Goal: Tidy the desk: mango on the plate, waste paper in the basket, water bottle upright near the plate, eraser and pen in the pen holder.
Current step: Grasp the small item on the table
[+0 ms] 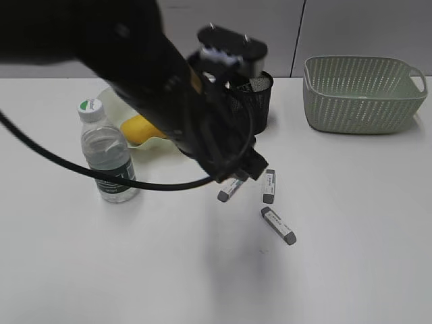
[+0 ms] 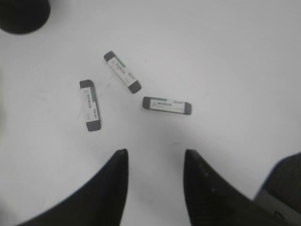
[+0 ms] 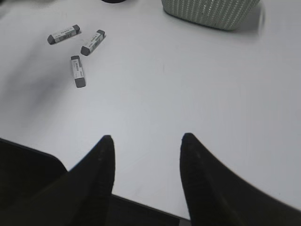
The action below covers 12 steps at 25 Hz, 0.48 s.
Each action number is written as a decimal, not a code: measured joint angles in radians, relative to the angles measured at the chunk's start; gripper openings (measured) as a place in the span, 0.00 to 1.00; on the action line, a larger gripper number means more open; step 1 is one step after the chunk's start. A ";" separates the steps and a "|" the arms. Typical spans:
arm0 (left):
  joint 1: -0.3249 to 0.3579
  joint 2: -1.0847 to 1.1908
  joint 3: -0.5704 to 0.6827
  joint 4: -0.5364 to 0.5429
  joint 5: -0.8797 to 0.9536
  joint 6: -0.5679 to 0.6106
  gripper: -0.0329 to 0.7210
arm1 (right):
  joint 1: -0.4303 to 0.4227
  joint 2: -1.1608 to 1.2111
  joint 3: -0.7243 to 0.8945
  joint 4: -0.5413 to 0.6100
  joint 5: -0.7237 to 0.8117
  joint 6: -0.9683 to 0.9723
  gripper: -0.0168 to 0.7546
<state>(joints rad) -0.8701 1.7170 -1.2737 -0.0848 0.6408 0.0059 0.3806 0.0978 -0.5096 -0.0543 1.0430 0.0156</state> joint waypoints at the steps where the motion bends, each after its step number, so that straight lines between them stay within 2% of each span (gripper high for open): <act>1: 0.006 0.073 -0.033 0.012 0.001 -0.006 0.53 | 0.000 0.000 0.000 0.000 0.000 0.000 0.50; 4: 0.014 0.251 -0.143 0.070 0.018 -0.006 0.62 | 0.000 0.000 0.000 0.000 0.000 0.000 0.50; 12: 0.067 0.533 -0.458 0.120 0.137 -0.034 0.66 | 0.000 0.000 0.000 0.000 0.000 0.000 0.50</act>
<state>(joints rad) -0.8032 2.2503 -1.7319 0.0354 0.7781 -0.0285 0.3806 0.0978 -0.5096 -0.0543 1.0428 0.0156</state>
